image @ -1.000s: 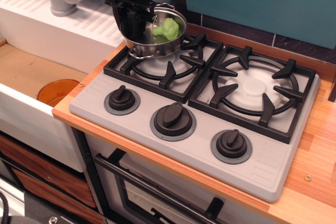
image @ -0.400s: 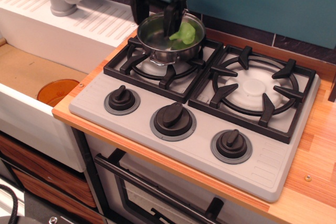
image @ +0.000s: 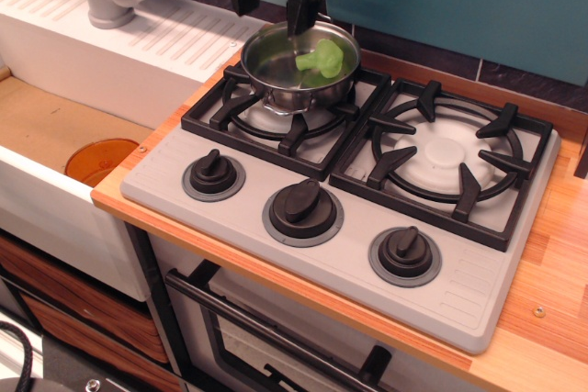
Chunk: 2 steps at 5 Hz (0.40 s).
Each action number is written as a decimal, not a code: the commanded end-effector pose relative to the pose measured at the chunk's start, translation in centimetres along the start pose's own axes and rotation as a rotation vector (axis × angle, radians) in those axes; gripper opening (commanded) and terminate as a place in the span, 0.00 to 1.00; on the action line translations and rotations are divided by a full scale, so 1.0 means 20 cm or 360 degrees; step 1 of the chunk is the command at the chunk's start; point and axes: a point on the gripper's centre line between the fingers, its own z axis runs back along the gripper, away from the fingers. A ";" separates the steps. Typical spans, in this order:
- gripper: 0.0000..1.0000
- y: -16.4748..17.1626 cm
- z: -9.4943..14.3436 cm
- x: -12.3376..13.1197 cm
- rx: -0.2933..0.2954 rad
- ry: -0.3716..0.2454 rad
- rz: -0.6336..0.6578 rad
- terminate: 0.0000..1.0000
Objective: Put cauliflower in pot or pan an put pot or pan on stove
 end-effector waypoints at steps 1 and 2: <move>1.00 -0.15 0.29 0.02 0.0064 -0.0152 0.0010 0.00; 1.00 -0.30 0.31 -0.01 0.0046 -0.0137 0.0034 0.00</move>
